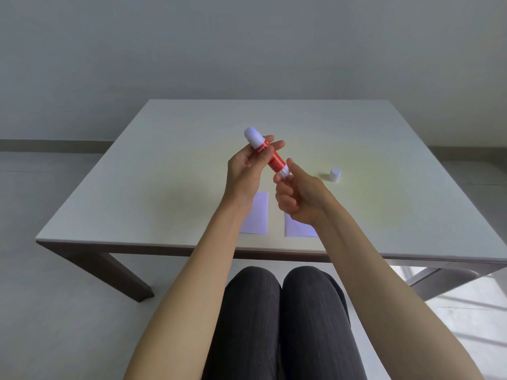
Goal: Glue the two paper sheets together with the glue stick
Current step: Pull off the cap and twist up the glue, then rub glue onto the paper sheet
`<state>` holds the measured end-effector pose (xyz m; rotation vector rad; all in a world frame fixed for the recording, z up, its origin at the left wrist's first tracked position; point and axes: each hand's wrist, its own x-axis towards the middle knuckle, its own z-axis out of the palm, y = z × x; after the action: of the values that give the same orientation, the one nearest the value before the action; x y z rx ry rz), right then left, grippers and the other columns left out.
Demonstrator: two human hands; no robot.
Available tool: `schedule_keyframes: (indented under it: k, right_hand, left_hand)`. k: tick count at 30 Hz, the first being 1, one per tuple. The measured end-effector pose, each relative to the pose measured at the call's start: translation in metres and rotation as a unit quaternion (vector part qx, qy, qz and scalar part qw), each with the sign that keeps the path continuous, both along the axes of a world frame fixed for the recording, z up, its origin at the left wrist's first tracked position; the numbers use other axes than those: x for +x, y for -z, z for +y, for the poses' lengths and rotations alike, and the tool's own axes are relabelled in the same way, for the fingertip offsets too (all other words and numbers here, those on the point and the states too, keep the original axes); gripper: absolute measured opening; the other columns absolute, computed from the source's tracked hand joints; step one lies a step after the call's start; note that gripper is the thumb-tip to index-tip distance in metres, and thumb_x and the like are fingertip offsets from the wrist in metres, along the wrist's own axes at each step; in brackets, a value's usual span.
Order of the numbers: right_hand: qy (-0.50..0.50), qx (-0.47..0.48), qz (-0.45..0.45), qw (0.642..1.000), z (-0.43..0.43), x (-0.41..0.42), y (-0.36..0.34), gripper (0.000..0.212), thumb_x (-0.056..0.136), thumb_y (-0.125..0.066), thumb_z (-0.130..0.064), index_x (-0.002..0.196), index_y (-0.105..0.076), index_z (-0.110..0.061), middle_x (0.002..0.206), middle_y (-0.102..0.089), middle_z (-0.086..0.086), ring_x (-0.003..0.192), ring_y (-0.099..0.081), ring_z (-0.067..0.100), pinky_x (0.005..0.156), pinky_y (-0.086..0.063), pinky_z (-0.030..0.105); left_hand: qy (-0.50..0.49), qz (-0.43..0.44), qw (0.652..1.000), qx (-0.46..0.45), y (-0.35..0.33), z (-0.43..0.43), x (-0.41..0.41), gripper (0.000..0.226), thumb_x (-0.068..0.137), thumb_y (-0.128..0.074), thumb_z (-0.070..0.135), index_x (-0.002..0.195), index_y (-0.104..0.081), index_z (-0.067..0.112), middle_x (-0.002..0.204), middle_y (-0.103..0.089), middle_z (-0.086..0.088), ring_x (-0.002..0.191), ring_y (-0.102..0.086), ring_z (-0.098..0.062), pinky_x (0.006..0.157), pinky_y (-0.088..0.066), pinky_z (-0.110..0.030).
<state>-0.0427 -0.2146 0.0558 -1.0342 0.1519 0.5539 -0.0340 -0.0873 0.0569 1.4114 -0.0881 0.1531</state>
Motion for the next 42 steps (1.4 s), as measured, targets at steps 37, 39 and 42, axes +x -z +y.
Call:
schedule_keyframes:
  k: [37,39,42]
  right_hand:
    - [0.154,-0.382,-0.258,0.874,0.026,0.009,0.046,0.005,0.077,-0.065,-0.02,0.078,-0.07,-0.019,0.071,-0.074,-0.004,0.068,-0.069,0.015,0.069,-0.053,0.024]
    - [0.132,-0.444,-0.303,0.833,0.032,0.007,0.051,0.014,0.08,-0.068,-0.022,0.091,-0.072,-0.015,0.081,-0.073,-0.002,0.071,-0.064,0.013,0.066,-0.045,0.016]
    - [0.11,-0.46,-0.373,0.798,0.04,0.001,0.052,0.019,0.083,-0.069,-0.019,0.099,-0.071,-0.009,0.093,-0.073,0.003,0.067,-0.057,0.011,0.062,-0.042,0.009]
  left_hand:
    - [0.218,0.036,0.799,0.559,0.061,0.106,0.011,0.095,0.074,-0.072,0.041,0.148,-0.013,0.034,0.151,-0.028,0.02,0.145,-0.006,-0.003,0.115,0.003,-0.031]
    - [0.218,0.052,0.811,0.54,0.061,0.107,0.011,0.11,0.072,-0.072,0.047,0.147,0.008,0.037,0.147,-0.031,0.028,0.145,-0.009,-0.004,0.114,0.006,-0.029]
    - [0.211,0.072,0.813,0.538,0.062,0.107,0.011,0.12,0.069,-0.07,0.056,0.142,0.024,0.038,0.145,-0.03,0.033,0.147,-0.002,-0.015,0.119,0.007,-0.039]
